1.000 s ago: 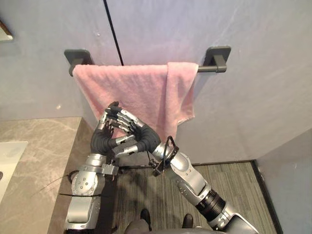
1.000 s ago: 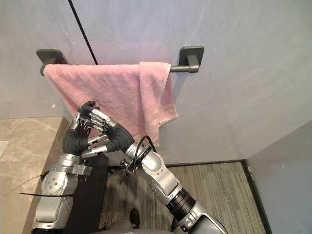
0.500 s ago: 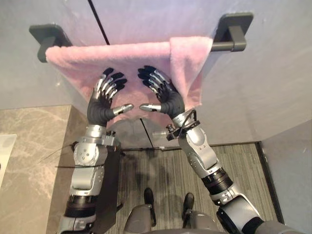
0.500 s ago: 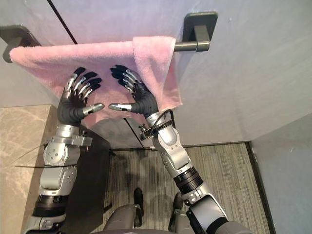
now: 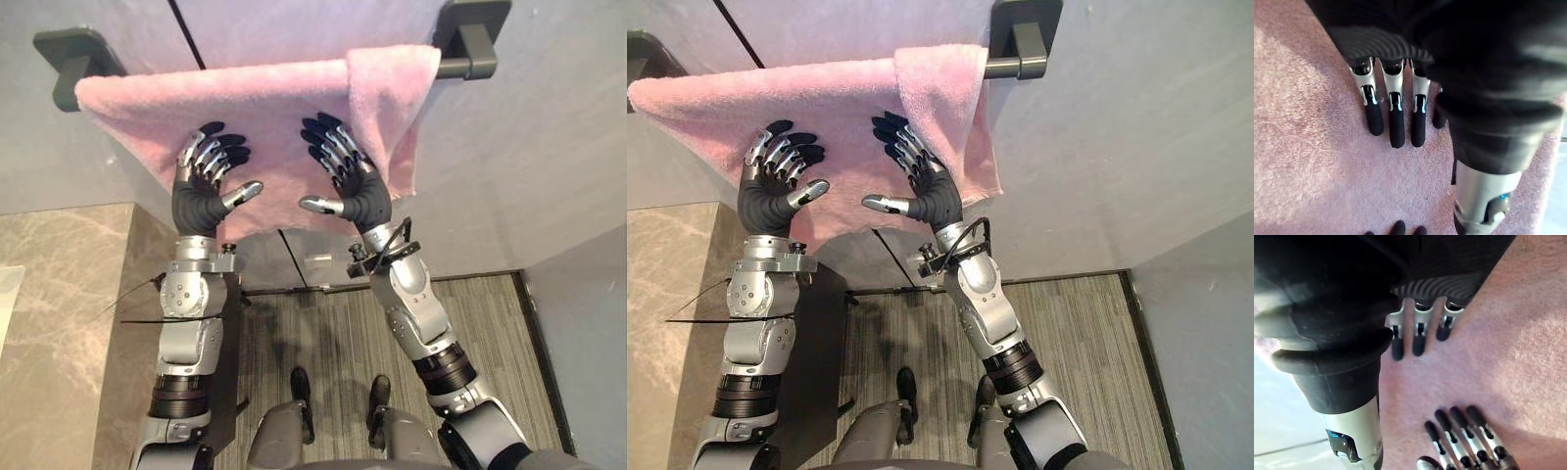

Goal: Organize washtable

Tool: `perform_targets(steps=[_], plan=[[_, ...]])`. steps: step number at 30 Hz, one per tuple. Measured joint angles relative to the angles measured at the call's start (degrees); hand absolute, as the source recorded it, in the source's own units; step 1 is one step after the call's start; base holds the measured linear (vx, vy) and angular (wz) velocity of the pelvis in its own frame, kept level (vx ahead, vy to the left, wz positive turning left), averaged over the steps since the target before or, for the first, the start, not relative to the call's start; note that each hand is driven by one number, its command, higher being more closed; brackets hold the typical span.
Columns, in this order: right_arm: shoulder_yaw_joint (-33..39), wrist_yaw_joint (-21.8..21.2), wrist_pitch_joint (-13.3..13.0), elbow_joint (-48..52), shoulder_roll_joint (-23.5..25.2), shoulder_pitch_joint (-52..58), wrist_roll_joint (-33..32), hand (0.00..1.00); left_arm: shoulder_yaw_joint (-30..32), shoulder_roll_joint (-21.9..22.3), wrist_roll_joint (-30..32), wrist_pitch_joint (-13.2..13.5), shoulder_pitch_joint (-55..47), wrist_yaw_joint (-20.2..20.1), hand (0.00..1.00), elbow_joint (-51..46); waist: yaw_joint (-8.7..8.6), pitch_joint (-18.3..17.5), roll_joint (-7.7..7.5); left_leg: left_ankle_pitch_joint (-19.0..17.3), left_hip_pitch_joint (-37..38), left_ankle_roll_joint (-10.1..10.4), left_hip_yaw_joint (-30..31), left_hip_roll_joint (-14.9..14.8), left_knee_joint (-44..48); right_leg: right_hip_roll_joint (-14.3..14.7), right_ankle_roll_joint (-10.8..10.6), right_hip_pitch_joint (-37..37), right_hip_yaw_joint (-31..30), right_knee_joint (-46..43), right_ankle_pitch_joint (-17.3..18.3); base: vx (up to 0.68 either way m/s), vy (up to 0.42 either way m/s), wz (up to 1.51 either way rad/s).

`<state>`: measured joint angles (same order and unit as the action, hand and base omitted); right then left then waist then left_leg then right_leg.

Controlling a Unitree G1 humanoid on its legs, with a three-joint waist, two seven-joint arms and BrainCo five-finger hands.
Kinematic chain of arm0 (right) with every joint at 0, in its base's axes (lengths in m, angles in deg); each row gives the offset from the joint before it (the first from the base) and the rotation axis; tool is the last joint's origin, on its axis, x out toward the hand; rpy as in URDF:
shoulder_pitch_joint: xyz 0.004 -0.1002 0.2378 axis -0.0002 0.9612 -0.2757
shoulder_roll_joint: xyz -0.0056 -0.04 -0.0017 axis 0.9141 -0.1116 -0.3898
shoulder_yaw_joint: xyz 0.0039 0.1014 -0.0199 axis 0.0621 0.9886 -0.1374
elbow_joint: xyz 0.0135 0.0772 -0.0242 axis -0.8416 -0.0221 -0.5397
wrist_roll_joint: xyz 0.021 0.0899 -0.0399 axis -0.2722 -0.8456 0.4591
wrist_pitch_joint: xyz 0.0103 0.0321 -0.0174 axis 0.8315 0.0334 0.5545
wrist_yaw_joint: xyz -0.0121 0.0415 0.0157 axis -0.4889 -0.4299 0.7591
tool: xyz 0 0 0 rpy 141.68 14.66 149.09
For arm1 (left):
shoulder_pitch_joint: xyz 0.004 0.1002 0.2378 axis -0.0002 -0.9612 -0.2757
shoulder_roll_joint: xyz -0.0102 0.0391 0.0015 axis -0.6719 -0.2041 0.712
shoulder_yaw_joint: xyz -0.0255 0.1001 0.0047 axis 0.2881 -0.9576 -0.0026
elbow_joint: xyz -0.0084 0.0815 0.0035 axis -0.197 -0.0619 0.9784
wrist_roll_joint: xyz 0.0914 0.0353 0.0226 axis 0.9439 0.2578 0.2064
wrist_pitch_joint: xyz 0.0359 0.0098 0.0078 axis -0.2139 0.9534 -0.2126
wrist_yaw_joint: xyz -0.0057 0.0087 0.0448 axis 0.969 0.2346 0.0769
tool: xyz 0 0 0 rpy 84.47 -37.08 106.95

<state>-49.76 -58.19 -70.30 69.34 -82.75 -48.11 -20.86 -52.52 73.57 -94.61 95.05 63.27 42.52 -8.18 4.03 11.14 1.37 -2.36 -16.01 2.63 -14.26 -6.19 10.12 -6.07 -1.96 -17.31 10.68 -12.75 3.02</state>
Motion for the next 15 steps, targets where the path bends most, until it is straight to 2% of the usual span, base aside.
perform_targets(steps=[9,15], plan=[[2.1,-0.3,0.0,3.3,0.1,6.3,0.0,0.00,0.2,3.5,1.5,0.0,-2.3,0.5,0.00,-1.2,-0.22,0.0,-0.02,-1.8,-0.7,-0.4,-0.3,-0.8,3.2,0.2,0.0,0.5,0.0,-0.2,0.0,0.00,0.004,-0.01],[5.1,-1.6,0.7,3.3,0.1,17.0,1.2,0.00,0.4,7.8,5.4,-1.2,-12.7,0.3,0.00,-0.2,-0.35,-0.2,-0.07,-4.7,-0.3,-0.6,-0.7,-1.7,7.0,0.5,-0.3,2.5,0.1,0.0,0.3,0.01,0.022,-0.05]])
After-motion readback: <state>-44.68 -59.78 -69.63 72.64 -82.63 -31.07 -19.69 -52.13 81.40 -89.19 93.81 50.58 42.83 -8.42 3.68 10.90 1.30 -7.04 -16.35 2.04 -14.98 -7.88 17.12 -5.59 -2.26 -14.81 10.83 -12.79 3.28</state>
